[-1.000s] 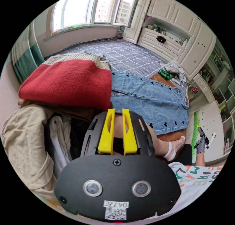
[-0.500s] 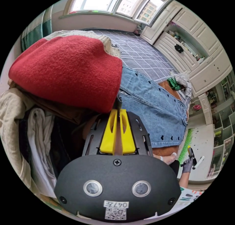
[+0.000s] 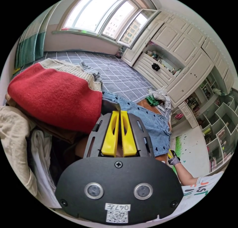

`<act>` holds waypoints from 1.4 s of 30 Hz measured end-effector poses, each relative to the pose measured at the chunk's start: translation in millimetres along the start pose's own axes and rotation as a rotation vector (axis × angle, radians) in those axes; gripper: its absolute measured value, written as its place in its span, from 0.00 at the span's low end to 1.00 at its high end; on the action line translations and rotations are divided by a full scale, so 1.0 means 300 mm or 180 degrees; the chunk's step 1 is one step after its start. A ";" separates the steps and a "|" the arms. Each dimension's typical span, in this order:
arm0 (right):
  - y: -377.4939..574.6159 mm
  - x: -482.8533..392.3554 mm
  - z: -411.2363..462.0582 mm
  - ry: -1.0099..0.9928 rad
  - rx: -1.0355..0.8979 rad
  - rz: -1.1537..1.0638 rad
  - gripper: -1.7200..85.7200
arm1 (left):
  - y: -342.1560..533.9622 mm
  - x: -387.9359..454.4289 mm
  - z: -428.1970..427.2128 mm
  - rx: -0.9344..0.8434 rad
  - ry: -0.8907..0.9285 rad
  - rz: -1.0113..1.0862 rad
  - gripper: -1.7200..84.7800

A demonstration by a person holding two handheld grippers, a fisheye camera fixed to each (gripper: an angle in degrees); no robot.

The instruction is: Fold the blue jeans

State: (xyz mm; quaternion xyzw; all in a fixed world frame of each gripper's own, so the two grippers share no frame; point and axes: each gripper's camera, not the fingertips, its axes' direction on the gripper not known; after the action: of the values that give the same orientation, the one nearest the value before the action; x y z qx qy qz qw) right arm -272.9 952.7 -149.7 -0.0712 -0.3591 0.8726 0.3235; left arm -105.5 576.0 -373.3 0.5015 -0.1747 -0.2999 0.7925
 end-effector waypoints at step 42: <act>-0.295 -1.544 0.964 0.0759 -0.0059 -0.2180 0.10 | 0.299 0.325 1.480 -0.0240 -0.1269 -0.0006 0.09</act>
State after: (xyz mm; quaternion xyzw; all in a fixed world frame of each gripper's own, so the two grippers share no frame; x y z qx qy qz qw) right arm 31.1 546.8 71.3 -0.0509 -0.3297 0.6958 0.6360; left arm -261.2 234.7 -101.2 0.4023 -0.3163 -0.4004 0.7601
